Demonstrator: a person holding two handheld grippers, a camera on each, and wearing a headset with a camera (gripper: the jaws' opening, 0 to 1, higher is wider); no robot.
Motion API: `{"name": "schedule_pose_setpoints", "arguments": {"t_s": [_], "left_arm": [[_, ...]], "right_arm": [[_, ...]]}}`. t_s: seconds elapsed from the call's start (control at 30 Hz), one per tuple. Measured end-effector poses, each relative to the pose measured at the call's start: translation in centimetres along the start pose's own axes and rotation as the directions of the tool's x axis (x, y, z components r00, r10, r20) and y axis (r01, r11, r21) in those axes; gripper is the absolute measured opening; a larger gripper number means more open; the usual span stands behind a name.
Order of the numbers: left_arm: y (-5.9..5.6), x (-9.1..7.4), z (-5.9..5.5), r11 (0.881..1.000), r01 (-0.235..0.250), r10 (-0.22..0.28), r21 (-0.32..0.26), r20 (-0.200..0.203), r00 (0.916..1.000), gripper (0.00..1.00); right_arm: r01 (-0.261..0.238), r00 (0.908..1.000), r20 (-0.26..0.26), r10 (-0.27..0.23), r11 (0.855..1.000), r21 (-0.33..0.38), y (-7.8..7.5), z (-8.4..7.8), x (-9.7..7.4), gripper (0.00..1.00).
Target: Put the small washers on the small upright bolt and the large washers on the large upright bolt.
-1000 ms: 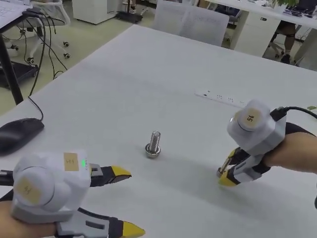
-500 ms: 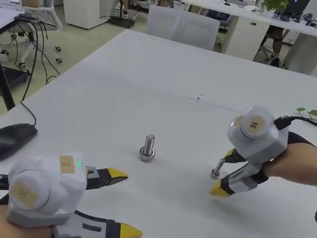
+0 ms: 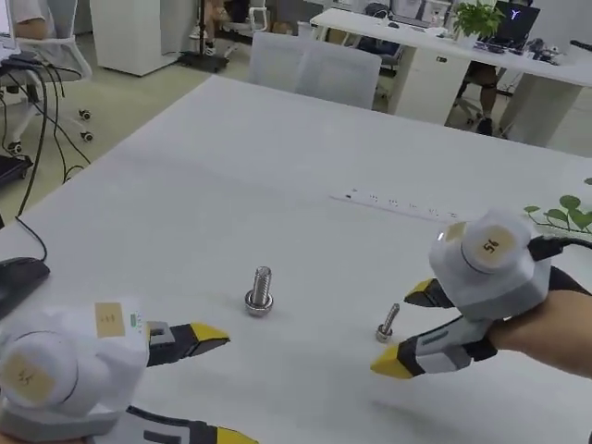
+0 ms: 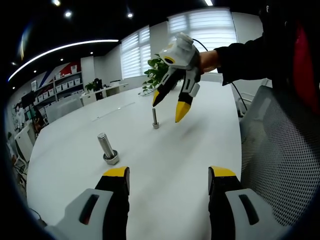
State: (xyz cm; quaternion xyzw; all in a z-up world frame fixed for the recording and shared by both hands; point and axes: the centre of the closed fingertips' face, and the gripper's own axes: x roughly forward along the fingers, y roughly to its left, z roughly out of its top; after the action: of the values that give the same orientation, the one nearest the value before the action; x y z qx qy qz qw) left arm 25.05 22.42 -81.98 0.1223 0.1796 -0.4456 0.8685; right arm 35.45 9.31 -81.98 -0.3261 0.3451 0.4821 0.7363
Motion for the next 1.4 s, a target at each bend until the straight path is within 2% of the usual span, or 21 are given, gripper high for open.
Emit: {"name": "schedule_pose_setpoints", "arguments": {"t_s": [0.13, 0.33, 0.57, 0.63, 0.83, 1.03, 1.13, 1.27, 1.33, 1.4], "left_arm": [[0.1, -0.2, 0.4, 1.0, -0.003, 0.003, 0.002, 0.004, 1.0, 0.63], [0.2, -0.4, 0.9, 1.0, -0.007, 0.007, -0.005, 0.021, 0.9998, 0.63], [0.0, -0.5, 1.0, 1.0, -0.001, 0.002, -0.01, 0.019, 0.9998, 0.63], [0.0, -0.5, 1.0, 1.0, 0.001, -0.001, -0.012, 0.02, 0.9998, 0.63], [-0.2, -0.6, 1.1, 1.0, 0.01, -0.009, -0.017, 0.018, 0.9998, 0.63], [-0.4, -0.9, 1.0, 0.999, 0.013, -0.012, -0.031, 0.023, 0.9997, 0.63], [-0.4, -1.0, 1.0, 0.999, 0.014, -0.013, -0.034, 0.025, 0.9996, 0.63], [-0.6, -0.9, 1.0, 0.999, 0.021, -0.021, -0.032, 0.025, 0.9995, 0.63], [-0.7, -1.0, 1.0, 0.999, 0.023, -0.022, -0.032, 0.025, 0.9994, 0.63], [-0.8, -1.0, 1.0, 0.999, 0.024, -0.023, -0.031, 0.025, 0.9994, 0.63]], "right_arm": [[0.002, 0.9989, 0.046, -0.004, 1.0, 0.031, 0.7, 0.1, -0.7, 0.66], [0.008, 0.9966, 0.081, -0.012, 0.999, 0.05, 1.7, -0.3, -1.8, 0.68], [0.003, 0.9908, 0.135, -0.013, 0.997, 0.078, 3.4, -0.9, -2.8, 0.68], [-0.005, 0.9863, 0.165, -0.01, 0.996, 0.093, 4.0, -0.9, -3.1, 0.68], [-0.003, 0.9829, 0.183, -0.02, 0.992, 0.123, 5.0, -1.7, -3.4, 0.69], [-0.008, 0.97, 0.241, -0.029, 0.988, 0.153, 6.8, -1.8, -3.9, 0.69], [0.003, 0.9646, 0.26, -0.046, 0.986, 0.165, 7.0, -2.0, -4.0, 0.69], [0.011, 0.947, 0.313, -0.072, 0.981, 0.194, 7.2, -1.8, -4.4, 0.69], [0.019, 0.9429, 0.322, -0.084, 0.98, 0.2, 7.2, -1.9, -4.4, 0.69], [0.02, 0.9433, 0.32, -0.088, 0.978, 0.21, 7.1, -2.2, -4.2, 0.69]]}}
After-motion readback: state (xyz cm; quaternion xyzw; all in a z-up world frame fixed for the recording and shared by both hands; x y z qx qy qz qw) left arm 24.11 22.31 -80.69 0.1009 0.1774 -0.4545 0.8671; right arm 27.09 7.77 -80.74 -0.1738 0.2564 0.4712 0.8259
